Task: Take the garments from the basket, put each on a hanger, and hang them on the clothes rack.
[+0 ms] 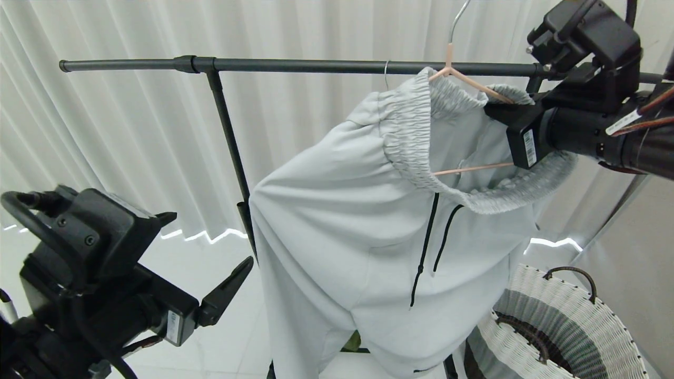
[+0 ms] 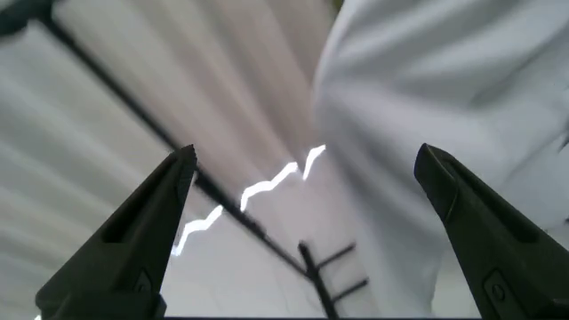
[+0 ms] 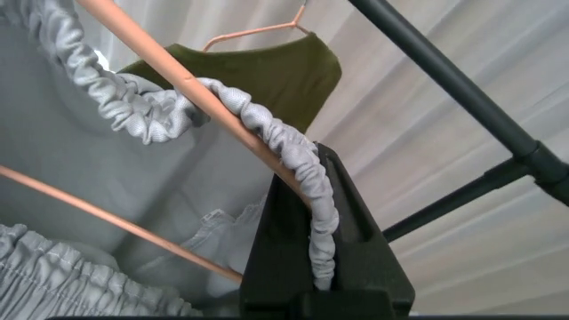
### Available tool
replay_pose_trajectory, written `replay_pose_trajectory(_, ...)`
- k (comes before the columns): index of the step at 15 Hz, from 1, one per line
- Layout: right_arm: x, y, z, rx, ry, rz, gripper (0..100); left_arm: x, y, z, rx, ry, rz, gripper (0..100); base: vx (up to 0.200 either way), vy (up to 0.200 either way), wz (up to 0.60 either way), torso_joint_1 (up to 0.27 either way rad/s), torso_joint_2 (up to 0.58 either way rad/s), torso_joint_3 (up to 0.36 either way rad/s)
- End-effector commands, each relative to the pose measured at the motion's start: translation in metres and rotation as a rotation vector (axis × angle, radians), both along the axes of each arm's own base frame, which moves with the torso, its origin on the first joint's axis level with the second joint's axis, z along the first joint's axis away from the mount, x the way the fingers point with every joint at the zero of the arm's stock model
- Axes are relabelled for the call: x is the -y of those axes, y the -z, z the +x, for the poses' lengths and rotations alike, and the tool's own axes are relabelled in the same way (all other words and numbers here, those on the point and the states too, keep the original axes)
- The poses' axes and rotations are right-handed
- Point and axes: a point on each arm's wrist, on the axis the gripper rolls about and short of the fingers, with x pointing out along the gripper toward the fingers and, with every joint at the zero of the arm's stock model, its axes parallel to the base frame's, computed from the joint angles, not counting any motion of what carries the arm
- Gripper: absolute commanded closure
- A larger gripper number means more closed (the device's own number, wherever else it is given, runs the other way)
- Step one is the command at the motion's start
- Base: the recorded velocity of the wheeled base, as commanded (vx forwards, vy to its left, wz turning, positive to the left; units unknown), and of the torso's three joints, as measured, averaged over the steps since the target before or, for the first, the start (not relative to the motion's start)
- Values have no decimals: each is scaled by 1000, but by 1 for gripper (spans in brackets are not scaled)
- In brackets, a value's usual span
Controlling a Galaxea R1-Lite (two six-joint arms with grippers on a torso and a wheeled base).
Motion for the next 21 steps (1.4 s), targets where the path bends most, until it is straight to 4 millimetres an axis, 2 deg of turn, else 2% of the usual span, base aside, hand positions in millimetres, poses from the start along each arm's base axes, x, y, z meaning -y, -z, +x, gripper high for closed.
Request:
replay_pose_trajectory(1, 0, -9, -1, 23, -4, 19, 100, -4, 18, 11, -85, -45, 0, 0, 0, 0, 0, 0, 0, 0)
replay_pose_trajectory(4, -4, -11, -7, 28, -32, 24, 100, 5, 30, 24, -163, -53, -26, 0, 0, 0, 0, 0, 0, 0)
replay_pose_trajectory(8, -6, -15, -18, 33, -67, 32, 100, 10, 23, 34, -171, -28, -83, 0, 0, 0, 0, 0, 0, 0)
replay_pose_trajectory(9, -4, -16, -20, 34, -68, 33, 100, 9, 21, 35, -170, -30, -91, 100, 0, 0, 0, 0, 0, 0)
replay_pose_trajectory(11, -2, -17, -21, 31, -64, 27, 100, 4, 24, 38, -177, -62, -88, 100, 0, 0, 0, 0, 0, 0)
replay_pose_trajectory(15, 1, -18, -19, 32, -42, 30, 100, -30, 45, 41, -231, -243, -53, 100, 0, 0, 0, 0, 0, 0)
replay_pose_trajectory(21, 3, -20, -17, 36, -33, 43, 100, -33, 52, 37, -249, -253, -34, 100, 0, 0, 0, 0, 0, 0)
